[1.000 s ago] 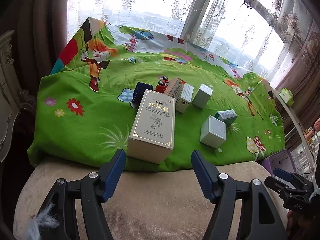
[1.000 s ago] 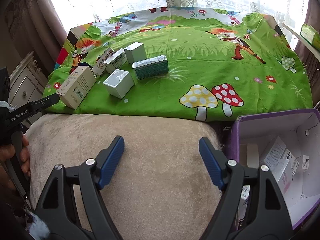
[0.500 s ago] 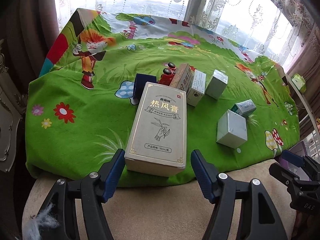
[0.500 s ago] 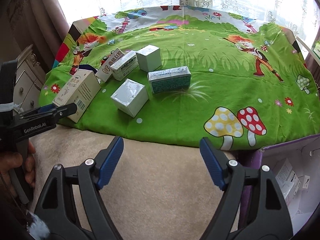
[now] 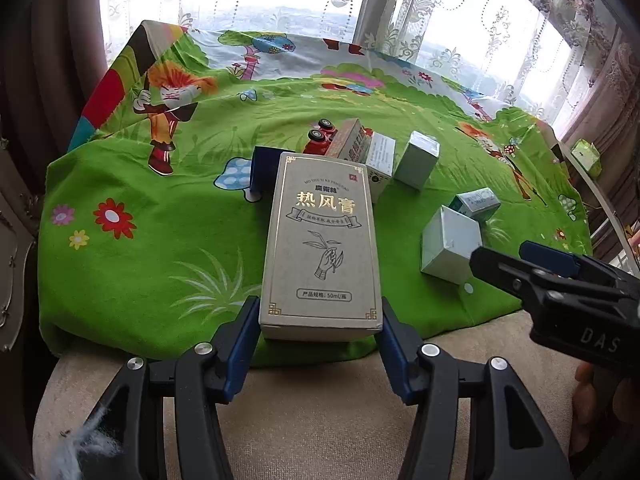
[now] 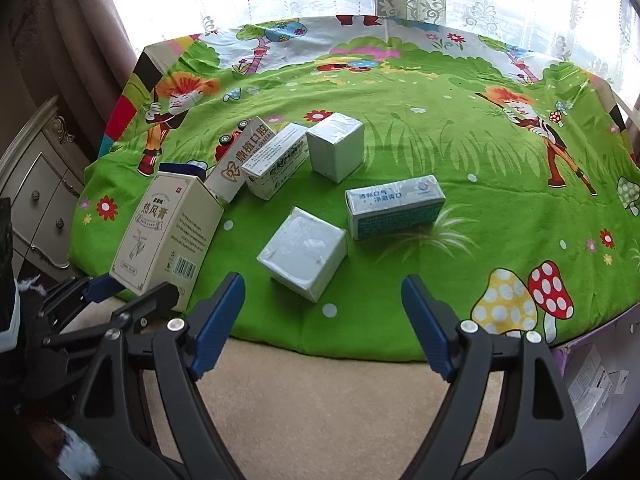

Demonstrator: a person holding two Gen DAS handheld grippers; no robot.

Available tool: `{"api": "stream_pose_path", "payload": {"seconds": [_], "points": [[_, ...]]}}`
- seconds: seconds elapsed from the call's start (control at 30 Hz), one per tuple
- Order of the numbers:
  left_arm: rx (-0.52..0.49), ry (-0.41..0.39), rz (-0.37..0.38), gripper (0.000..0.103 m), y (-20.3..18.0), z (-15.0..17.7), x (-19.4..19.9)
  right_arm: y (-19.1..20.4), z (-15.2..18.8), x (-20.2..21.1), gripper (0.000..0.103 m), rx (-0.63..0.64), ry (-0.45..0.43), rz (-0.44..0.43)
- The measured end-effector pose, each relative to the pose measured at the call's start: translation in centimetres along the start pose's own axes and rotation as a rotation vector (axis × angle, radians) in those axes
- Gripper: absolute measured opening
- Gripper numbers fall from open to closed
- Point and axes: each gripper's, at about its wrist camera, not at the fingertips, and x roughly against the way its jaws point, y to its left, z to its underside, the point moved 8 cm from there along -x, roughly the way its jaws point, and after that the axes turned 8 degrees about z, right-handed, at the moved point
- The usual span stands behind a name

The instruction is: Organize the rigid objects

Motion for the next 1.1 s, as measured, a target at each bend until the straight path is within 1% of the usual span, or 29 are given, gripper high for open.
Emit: {"api": "stream_pose_path", "payload": {"seconds": [0.13, 0.2, 0.37, 0.47, 0.53, 0.57, 0.6, 0.67, 0.9, 1.1], "points": [[-0.017, -0.014, 0.015, 0.056, -0.5, 0.3, 0.2, 0.3, -0.8, -0.9, 0.083, -0.032, 0.013, 0.01], [-0.025, -0.022, 0.01, 0.056, -0.6, 0.3, 0.3, 0.6, -1.1, -1.6, 0.083, -0.044, 0.025, 0.011], [-0.024, -0.057, 0.015, 0.054, -0.7, 0.1, 1.0, 1.0, -1.4, -3.2, 0.083, -0.049, 0.054, 0.03], [-0.027, -0.07, 0.023, 0.054, -0.8, 0.1, 1.3, 1.0, -1.7, -3.7, 0.083, -0.052, 0.055, 0.044], [-0.028, -0.078, 0.026, 0.054, -0.9, 0.1, 1.4, 0.9, -1.7, -4.1, 0.075, -0.052, 0.062, 0.047], [-0.027, -0.08, 0.03, 0.054, -1.0, 0.1, 1.5, 1.0, -1.5, -4.2, 0.065, -0.053, 0.071, 0.04], [-0.025, -0.082, 0.033, 0.054, -1.0, 0.1, 1.5, 1.0, -1.4, -4.2, 0.059, -0.054, 0.074, 0.032], [-0.024, -0.087, 0.037, 0.054, -1.1, 0.2, 1.7, 0.8, -1.2, -4.0, 0.052, -0.061, 0.071, 0.021], [-0.02, -0.102, 0.049, 0.053, -1.4, 0.3, 2.1, 0.1, -0.3, -2.9, 0.044, -0.094, 0.064, -0.047], [-0.017, -0.108, 0.069, 0.053, -1.9, 0.6, 2.5, -0.3, 0.4, -1.3, 0.044, -0.085, 0.034, -0.068]]}}
